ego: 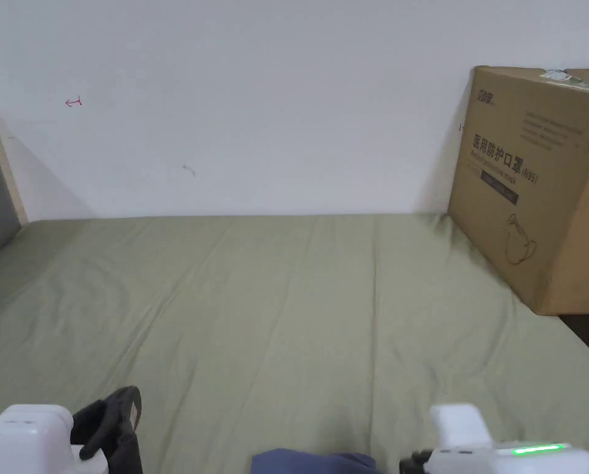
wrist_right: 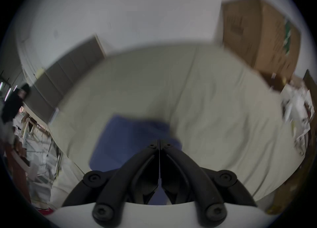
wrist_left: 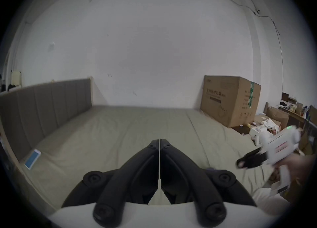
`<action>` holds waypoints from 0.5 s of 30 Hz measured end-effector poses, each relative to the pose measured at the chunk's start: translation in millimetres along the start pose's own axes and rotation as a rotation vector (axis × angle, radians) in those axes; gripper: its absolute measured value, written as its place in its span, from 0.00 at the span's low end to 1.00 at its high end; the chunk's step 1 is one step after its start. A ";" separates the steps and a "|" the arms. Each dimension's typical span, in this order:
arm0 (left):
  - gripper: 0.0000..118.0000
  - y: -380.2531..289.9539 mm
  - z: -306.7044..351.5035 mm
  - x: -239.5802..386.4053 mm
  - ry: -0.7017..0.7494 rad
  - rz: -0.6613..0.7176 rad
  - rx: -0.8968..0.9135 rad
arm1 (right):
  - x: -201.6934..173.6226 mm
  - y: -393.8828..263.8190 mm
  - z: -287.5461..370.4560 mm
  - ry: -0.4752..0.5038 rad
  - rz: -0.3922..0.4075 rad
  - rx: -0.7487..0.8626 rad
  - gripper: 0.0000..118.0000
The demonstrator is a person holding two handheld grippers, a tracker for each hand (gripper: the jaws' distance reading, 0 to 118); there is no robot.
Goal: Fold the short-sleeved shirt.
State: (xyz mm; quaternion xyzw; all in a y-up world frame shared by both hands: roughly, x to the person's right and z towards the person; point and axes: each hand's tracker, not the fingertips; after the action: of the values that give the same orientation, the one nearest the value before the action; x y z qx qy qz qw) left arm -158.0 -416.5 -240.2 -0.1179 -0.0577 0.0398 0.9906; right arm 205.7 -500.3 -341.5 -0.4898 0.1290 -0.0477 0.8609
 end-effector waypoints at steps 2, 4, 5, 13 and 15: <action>0.01 -7.1 -10.3 -9.6 -0.067 0.061 -0.103 | 2.6 -6.1 -43.8 -0.041 0.050 -0.142 0.00; 0.01 -15.8 -29.8 -27.6 -0.208 0.213 -0.242 | 2.1 -12.4 -74.0 -0.090 0.115 -0.205 0.00; 0.01 -23.1 -45.2 -42.5 -0.322 0.364 -0.346 | 0.4 -18.0 -84.5 -0.082 0.140 -0.217 0.00; 0.97 -119.0 -150.4 -81.2 -0.654 0.785 -0.726 | -0.7 -13.3 -77.7 -0.070 0.156 -0.191 0.00; 1.00 -132.2 -165.2 -86.0 -0.708 0.842 -0.737 | -0.3 -13.9 -76.6 -0.066 0.119 -0.178 0.00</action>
State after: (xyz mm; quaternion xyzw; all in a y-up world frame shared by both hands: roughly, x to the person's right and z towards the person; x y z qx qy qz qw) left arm -214.1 -590.3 -377.3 -0.4412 -0.3386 0.4375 0.7066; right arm 185.4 -571.0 -366.8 -0.5571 0.1332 0.0313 0.8191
